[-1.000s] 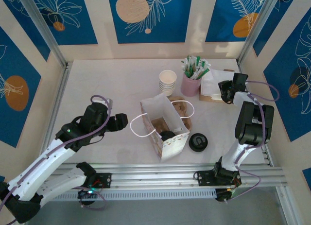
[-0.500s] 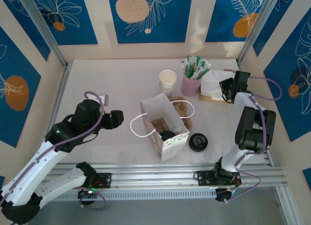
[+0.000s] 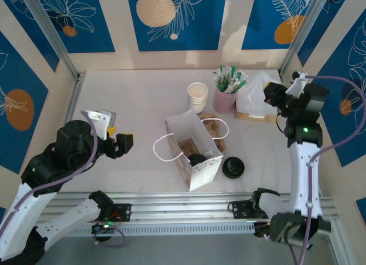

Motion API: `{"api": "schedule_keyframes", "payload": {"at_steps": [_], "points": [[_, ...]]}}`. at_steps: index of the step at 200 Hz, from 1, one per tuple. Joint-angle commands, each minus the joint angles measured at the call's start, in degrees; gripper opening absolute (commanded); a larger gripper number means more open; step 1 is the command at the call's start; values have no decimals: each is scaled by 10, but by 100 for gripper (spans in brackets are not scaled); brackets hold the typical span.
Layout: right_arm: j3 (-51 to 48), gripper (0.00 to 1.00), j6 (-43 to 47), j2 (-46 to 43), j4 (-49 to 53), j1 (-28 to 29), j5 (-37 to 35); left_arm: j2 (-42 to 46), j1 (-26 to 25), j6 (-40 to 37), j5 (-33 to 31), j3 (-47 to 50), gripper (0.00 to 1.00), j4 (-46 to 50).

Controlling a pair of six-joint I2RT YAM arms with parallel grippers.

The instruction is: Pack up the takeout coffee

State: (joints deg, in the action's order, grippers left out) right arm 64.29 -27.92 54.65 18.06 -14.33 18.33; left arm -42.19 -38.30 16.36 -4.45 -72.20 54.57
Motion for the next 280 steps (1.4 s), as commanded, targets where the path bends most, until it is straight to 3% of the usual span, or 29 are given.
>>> {"api": "schedule_keyframes", "payload": {"at_steps": [1,30,52,96,122,180,209,244,280], "points": [[44,0,93,-50,96,13,138,-10,-4,-48,73,-12,71,-37],[106,0,149,-83,185,58,223,-5,-5,-85,138,10,70,-125],[143,0,163,-96,223,107,247,14,-5,-127,175,34,67,-215],[170,0,128,-90,202,229,306,14,-5,-255,268,38,66,-309],[183,0,148,-68,216,324,259,-22,-5,-306,319,3,67,-317],[235,0,205,-14,229,507,128,-85,-43,-328,395,-30,73,-351],[267,0,229,19,239,572,99,-98,-82,-367,379,-28,78,-325],[288,0,241,42,230,634,81,-106,-110,-382,312,-23,73,-313],[304,0,260,56,228,694,35,-108,-130,-378,307,-1,72,-334]]}}
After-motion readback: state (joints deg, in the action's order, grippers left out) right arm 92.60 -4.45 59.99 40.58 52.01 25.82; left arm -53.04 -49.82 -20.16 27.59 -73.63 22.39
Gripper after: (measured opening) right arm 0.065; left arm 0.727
